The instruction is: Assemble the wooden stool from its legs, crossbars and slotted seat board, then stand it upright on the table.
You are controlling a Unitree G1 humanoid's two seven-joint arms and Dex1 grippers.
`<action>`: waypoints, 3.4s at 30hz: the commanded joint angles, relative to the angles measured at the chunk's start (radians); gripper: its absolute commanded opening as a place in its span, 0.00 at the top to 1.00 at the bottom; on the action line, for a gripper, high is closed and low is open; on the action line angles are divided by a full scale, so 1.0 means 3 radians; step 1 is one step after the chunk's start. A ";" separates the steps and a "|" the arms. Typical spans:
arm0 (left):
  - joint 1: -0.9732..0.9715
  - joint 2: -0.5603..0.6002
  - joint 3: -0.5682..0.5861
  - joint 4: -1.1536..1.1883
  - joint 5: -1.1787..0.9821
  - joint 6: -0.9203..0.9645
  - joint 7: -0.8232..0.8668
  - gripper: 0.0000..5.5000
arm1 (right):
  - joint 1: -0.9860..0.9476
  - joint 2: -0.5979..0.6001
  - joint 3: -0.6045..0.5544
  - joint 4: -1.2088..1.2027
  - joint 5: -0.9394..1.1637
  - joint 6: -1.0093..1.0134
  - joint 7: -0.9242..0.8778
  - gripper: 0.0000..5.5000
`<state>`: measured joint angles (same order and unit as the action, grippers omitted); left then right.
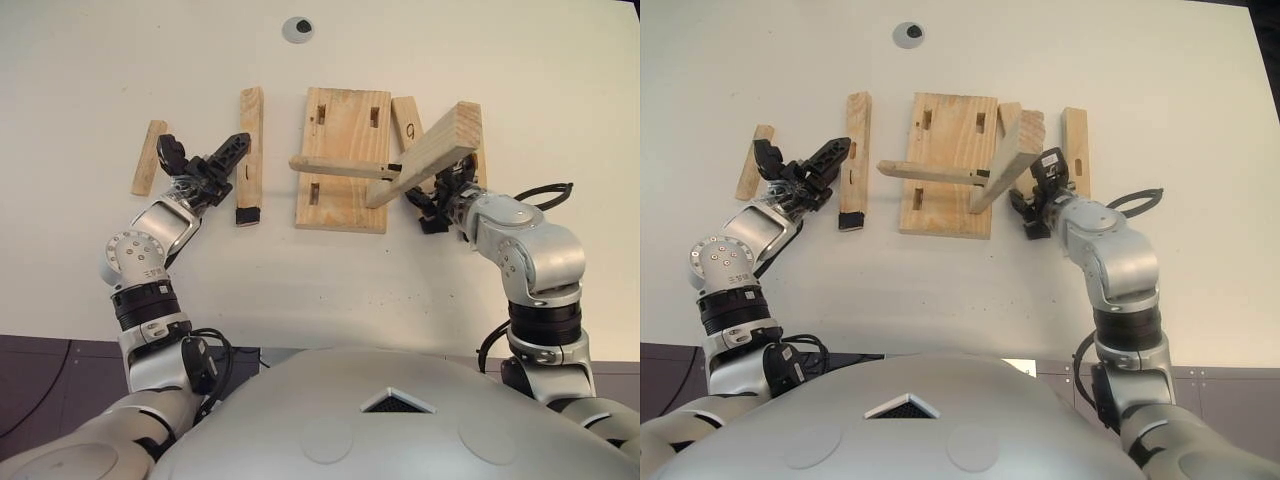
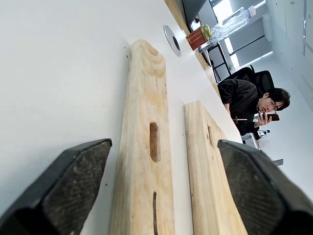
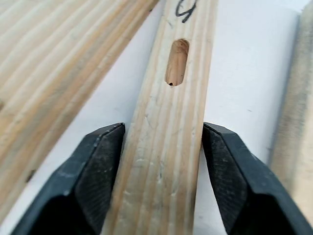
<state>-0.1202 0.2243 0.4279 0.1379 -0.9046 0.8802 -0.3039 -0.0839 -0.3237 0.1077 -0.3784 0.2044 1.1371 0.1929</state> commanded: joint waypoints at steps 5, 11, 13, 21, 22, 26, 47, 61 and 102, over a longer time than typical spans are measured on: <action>-0.0405 0.0255 -0.0046 -0.0296 0.0080 -0.0325 -0.0308 0.27 | -0.0800 0.0659 -0.1018 0.0223 0.0384 -0.0219 -0.0228 0.63; -0.1112 0.0531 -0.0596 -0.0494 0.0066 -0.0536 -0.1595 0.27 | -0.1826 0.0096 -0.0898 0.1527 0.0616 -0.1620 0.1398 0.63; -0.1345 0.0528 -0.0762 -0.0366 0.0141 -0.0617 -0.1874 0.27 | -0.1972 -0.0048 -0.0844 0.1696 0.0887 -0.1774 0.2217 0.63; -0.1718 0.0313 -0.0931 -0.0200 -0.0070 -0.0359 -0.2067 0.27 | -0.2098 -0.0239 -0.0541 0.1641 0.1338 -0.1504 0.3306 0.63; -0.1740 0.0274 -0.0889 -0.0241 -0.0163 -0.0305 -0.2034 0.27 | -0.2096 -0.0236 -0.0511 0.1628 0.1342 -0.1495 0.3321 0.63; -0.1797 0.0168 -0.0799 -0.0307 -0.0307 -0.0290 -0.1913 0.33 | -0.2073 -0.0217 -0.0483 0.1592 0.1388 -0.1452 0.3317 0.63; -0.1379 0.0411 -0.0816 -0.0017 0.0340 -0.1158 -0.2380 0.62 | -0.1983 -0.0430 -0.0494 0.1821 0.1326 -0.1609 0.3117 0.35; -0.0396 0.0836 -0.0828 0.0379 0.0734 -0.1563 -0.3205 0.62 | -0.1817 -0.0638 -0.1057 0.2312 0.1462 -0.1609 0.2911 0.35; -0.0798 0.1648 -0.2106 0.0210 0.1751 -0.2676 -0.3972 0.63 | -0.1602 -0.0512 -0.0943 0.2504 0.1143 -0.1973 0.2718 0.35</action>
<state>-0.3923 0.6982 -0.1381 0.1852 -0.4935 0.0592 -1.5026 -0.5704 -0.4810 -0.1795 0.3823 0.5565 0.5537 1.0177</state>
